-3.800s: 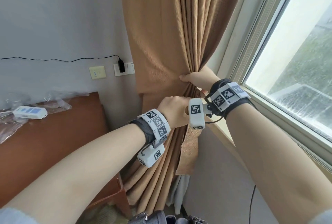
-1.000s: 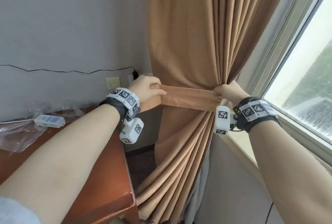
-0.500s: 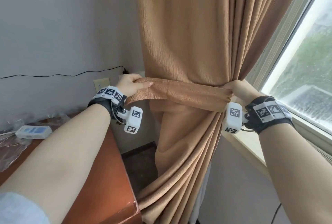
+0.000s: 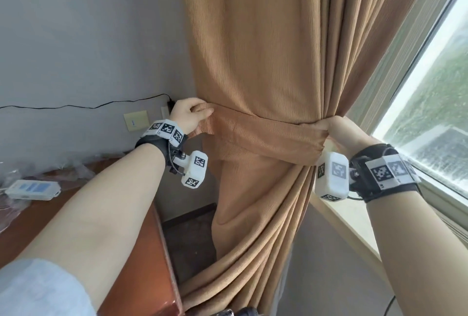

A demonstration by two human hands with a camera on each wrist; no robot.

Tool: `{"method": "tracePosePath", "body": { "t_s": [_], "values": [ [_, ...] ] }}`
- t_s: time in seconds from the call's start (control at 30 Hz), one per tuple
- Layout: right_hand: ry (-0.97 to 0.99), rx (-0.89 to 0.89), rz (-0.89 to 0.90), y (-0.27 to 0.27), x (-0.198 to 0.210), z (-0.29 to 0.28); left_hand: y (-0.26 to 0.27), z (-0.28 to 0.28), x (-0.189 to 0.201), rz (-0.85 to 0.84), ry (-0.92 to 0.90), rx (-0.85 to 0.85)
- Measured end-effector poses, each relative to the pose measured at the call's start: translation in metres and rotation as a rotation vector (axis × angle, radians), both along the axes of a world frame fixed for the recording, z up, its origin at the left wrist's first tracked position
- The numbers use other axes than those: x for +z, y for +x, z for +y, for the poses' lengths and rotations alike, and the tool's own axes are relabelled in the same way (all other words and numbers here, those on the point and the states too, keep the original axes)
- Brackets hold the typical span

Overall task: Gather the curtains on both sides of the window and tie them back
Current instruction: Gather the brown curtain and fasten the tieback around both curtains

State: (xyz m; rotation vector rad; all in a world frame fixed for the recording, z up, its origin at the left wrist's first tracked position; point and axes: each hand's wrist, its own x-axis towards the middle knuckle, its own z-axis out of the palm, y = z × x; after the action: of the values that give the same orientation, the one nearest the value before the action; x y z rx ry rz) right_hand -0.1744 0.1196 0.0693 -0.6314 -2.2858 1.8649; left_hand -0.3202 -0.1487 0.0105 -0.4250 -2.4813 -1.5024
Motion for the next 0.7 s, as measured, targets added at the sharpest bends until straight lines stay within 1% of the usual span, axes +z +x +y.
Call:
{"method": "tracePosePath", "body": {
  "t_s": [0.17, 0.27, 0.33, 0.37, 0.4, 0.43, 0.5, 0.53, 0.6, 0.7],
  "values": [
    [0.027, -0.026, -0.053, -0.004, 0.003, -0.004, -0.011, 0.016, -0.004, 0.133, -0.085, 0.010],
    [-0.034, -0.057, -0.078, -0.010, 0.003, -0.002, -0.018, 0.026, -0.004, 0.123, -0.066, -0.009],
    [-0.078, -0.043, -0.070, -0.005, 0.006, -0.006, -0.025, 0.030, -0.004, 0.097, -0.050, -0.039],
    [-0.060, -0.001, -0.087, -0.001, 0.009, -0.009, -0.028, 0.031, -0.004, 0.076, -0.057, -0.060],
    [-0.022, 0.018, -0.118, 0.003, 0.011, -0.010, -0.033, 0.032, -0.003, 0.054, -0.069, -0.091],
    [-0.033, 0.041, -0.126, 0.001, 0.014, -0.011, -0.036, 0.032, -0.002, 0.041, -0.083, -0.128],
    [-0.123, 0.050, -0.217, -0.001, 0.020, -0.016, -0.045, 0.031, 0.000, 0.035, -0.135, -0.189],
    [-0.126, 0.011, -0.223, -0.003, 0.021, -0.016, -0.050, 0.031, 0.000, 0.053, -0.184, -0.200],
    [-0.042, 0.001, -0.149, -0.005, 0.015, -0.014, -0.059, 0.032, -0.001, 0.077, -0.258, -0.215],
    [-0.134, -0.011, -0.100, 0.000, 0.009, -0.014, -0.064, 0.042, 0.000, 0.086, -0.249, -0.239]
  ]
}}
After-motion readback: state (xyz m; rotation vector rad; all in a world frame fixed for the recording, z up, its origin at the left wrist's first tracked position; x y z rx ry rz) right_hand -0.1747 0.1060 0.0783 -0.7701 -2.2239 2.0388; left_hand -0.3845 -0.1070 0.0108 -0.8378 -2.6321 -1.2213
